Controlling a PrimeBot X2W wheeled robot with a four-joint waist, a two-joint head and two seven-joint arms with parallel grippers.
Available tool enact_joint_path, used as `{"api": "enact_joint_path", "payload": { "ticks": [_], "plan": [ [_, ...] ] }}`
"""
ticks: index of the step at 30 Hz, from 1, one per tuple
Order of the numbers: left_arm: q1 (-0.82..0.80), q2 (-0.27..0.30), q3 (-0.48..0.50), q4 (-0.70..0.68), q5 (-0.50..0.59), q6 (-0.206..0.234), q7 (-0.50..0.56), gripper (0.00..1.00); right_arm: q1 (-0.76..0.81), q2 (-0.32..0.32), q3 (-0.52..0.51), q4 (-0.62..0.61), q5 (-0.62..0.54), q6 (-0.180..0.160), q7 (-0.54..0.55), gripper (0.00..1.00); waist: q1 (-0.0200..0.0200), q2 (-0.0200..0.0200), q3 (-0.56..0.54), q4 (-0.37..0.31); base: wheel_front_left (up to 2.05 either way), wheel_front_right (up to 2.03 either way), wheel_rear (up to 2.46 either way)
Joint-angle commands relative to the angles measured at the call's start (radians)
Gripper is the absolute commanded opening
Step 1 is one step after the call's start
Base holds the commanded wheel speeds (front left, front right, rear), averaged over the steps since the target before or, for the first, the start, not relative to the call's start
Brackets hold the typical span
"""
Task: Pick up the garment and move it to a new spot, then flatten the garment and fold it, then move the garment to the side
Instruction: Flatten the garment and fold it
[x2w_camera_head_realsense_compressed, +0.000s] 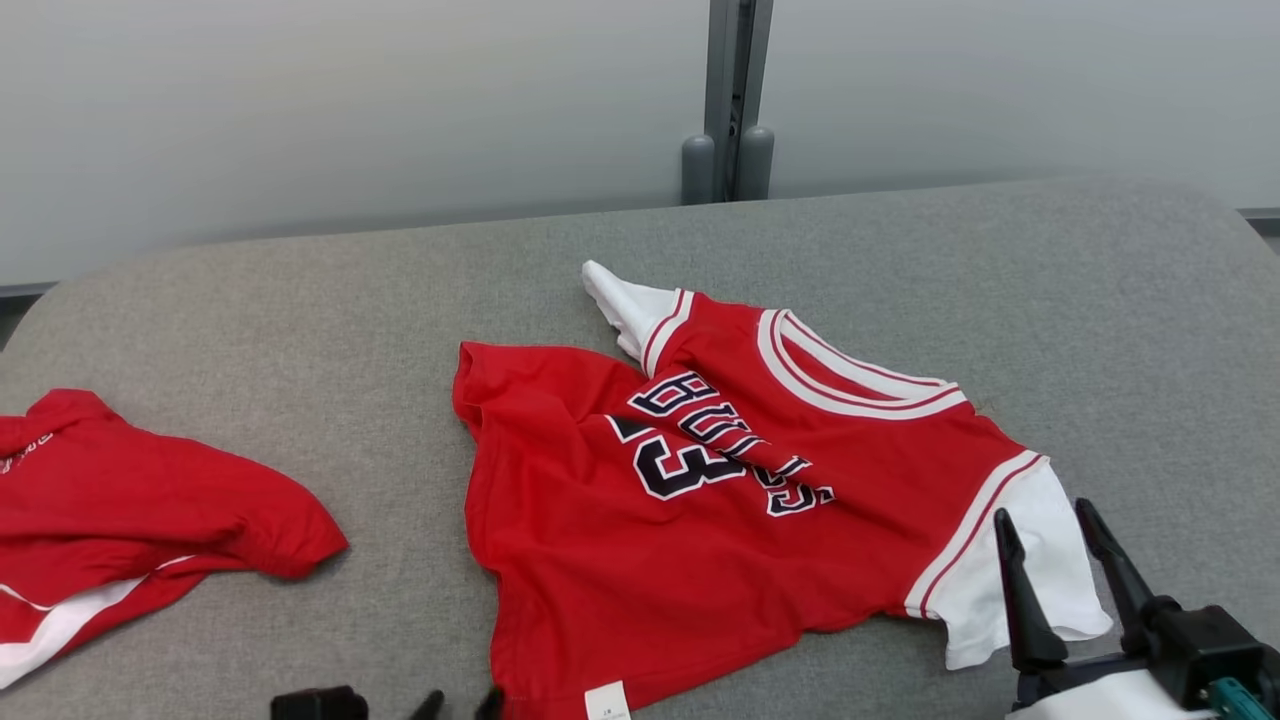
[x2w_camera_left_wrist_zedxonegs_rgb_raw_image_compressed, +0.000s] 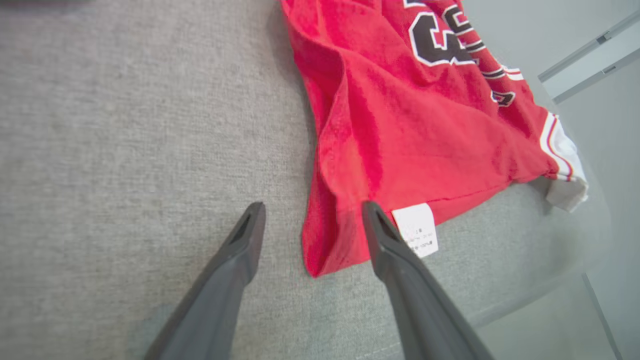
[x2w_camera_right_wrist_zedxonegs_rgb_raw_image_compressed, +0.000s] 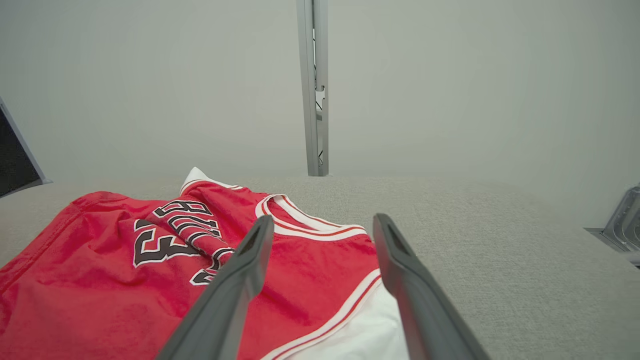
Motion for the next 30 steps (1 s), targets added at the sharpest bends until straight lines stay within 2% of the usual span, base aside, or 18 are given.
{"api": "enact_joint_path", "payload": {
  "ticks": [1,5,6,10,12,14,18,25,30],
  "plan": [
    [0.030,-0.001,0.065,-0.025,0.054,0.026,-0.008,1.00,0.017,-0.006,-0.017,-0.013,-0.011,0.000,-0.005,1.00,0.0000,0.0000,-0.017,0.000,0.00,0.00,0.00],
    [0.152,-0.046,0.290,-0.110,0.254,0.069,-0.009,1.00,0.048,-0.006,-0.051,-0.043,-0.029,0.000,-0.005,1.00,0.0000,0.0000,-0.048,0.008,0.00,0.00,0.00],
    [0.152,-0.046,0.290,-0.110,0.254,0.069,-0.009,1.00,0.048,-0.006,-0.051,-0.043,-0.029,0.000,-0.005,1.00,0.0000,0.0000,-0.048,0.008,0.00,0.00,0.00],
    [0.260,-0.106,0.472,-0.182,0.506,0.080,-0.009,1.00,0.071,-0.006,-0.093,-0.078,-0.050,0.000,-0.005,1.00,0.0000,0.0000,-0.068,0.014,0.00,0.00,0.00],
    [0.301,-0.131,0.536,-0.205,0.617,0.055,-0.009,1.00,0.082,-0.006,-0.113,-0.090,-0.064,0.000,-0.005,1.00,0.0000,0.0000,-0.077,0.016,0.00,0.00,0.00],
    [0.340,-0.168,0.608,-0.220,0.693,0.037,-0.009,1.00,0.087,-0.006,-0.131,-0.101,-0.075,0.000,-0.005,1.00,0.0000,0.0000,-0.084,0.015,0.00,0.00,0.00],
    [0.402,-0.239,0.740,-0.236,0.823,-0.032,-0.008,1.00,0.099,-0.006,-0.147,-0.107,-0.087,0.000,-0.005,1.00,0.0000,0.0000,-0.096,0.010,0.00,0.00,0.00],
    [0.462,-0.353,0.890,-0.206,0.953,-0.161,-0.008,1.00,0.112,-0.006,-0.155,-0.091,-0.089,0.000,-0.005,1.00,0.0000,0.0000,-0.105,-0.001,0.00,0.00,0.00],
    [0.467,-0.407,0.960,-0.179,1.010,-0.227,-0.008,1.00,0.107,-0.006,-0.141,-0.084,-0.091,0.000,-0.005,1.00,0.0000,0.0000,-0.105,-0.008,0.00,0.00,0.00]
  ]
}}
